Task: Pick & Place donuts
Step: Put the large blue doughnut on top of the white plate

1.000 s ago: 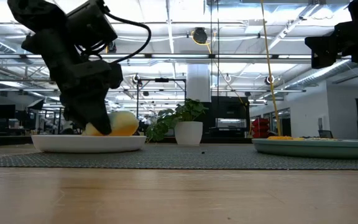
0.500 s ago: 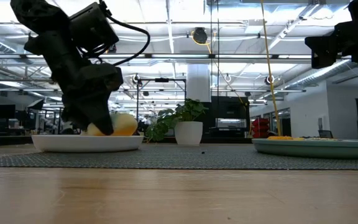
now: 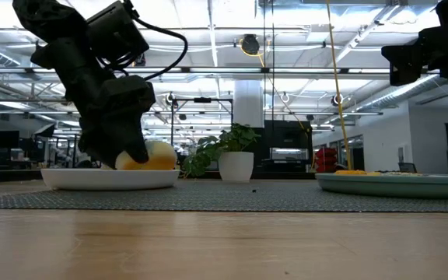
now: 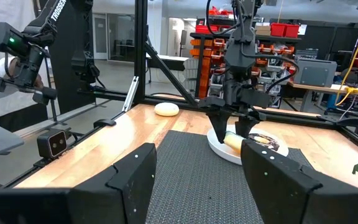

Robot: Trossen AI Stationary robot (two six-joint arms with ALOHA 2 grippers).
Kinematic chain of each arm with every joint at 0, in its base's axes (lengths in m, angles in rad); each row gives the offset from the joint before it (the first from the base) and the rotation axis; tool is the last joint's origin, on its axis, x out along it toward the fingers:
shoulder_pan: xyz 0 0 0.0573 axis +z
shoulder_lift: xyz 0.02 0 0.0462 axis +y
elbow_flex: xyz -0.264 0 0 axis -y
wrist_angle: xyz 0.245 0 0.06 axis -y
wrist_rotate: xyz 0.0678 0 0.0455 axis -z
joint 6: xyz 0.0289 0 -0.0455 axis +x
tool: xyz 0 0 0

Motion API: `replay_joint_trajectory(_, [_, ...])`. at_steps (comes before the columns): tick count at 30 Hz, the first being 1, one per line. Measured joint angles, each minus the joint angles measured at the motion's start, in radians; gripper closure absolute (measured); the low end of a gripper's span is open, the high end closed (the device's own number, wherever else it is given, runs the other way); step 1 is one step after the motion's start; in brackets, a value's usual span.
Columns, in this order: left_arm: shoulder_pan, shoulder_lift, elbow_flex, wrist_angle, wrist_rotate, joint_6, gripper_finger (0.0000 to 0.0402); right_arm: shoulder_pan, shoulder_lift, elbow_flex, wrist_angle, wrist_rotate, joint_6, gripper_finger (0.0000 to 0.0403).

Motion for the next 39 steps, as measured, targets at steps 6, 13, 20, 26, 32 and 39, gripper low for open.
replay_joint_trajectory(6, [0.000,0.000,0.000,0.036,0.000,0.016,0.0061,0.000,0.000,0.000,0.000,0.000,0.000,0.0181])
replay_joint_trajectory(13, [0.000,-0.001,0.000,0.030,0.001,0.032,0.0044,0.000,0.000,0.000,0.000,0.000,0.000,0.0181])
replay_joint_trajectory(20, [0.000,-0.001,0.000,0.040,0.053,0.034,0.0043,0.000,0.000,0.000,0.000,0.000,0.000,0.0181])
replay_joint_trajectory(26, [0.000,-0.001,0.000,0.037,0.088,0.030,0.0044,0.000,0.000,0.000,0.000,0.000,0.000,0.0181])
replay_joint_trajectory(32, [0.000,-0.001,0.000,0.032,0.088,0.035,0.0042,0.000,0.000,0.000,0.000,0.000,0.000,0.0181])
replay_joint_trajectory(39, [0.000,-0.001,0.000,0.038,0.080,0.086,0.0044,0.000,0.000,0.000,0.000,0.000,0.000,0.0181])
